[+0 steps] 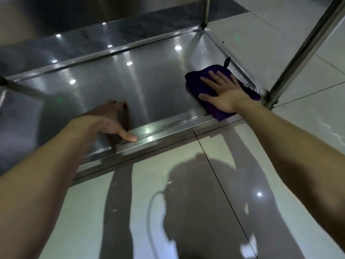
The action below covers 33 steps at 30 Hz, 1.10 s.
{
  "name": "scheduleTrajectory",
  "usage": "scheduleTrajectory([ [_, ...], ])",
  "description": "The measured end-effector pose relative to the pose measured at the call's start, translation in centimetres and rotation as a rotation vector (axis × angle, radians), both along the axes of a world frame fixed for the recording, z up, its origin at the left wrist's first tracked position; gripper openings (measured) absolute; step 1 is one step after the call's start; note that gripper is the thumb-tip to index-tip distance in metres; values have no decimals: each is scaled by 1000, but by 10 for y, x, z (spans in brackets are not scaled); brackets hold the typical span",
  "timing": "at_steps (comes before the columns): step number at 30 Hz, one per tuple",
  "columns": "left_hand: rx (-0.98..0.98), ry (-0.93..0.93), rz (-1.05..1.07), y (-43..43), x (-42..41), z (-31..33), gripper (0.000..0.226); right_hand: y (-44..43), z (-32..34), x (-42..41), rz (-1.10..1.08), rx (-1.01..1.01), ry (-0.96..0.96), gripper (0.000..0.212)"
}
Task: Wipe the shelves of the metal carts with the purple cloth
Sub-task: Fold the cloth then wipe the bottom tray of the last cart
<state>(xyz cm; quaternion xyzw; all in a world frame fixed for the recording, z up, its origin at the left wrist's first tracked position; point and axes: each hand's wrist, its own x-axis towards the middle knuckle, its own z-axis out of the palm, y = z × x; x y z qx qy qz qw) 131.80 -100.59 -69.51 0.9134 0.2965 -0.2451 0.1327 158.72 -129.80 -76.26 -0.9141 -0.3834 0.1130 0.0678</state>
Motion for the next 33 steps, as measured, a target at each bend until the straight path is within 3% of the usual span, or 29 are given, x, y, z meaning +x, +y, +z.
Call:
scheduleTrajectory([
  [5,-4,-42,10,-3,-4,-5,190,24,1,57,-84,8,-76,86],
  [11,-4,-44,5,-6,-3,-2,183,112,9,79,-75,-23,-71,85],
  [18,-7,-40,4,-2,-4,-5,200,197,3,11,152,12,-66,85],
  [25,-17,-44,14,2,-7,-8,196,125,-2,-69,328,2,-55,81],
  [29,34,-210,-3,1,-29,-17,173,61,0,-77,359,-16,2,85],
  [33,282,-577,16,16,-109,-48,110,43,0,-81,315,-28,-52,80],
])
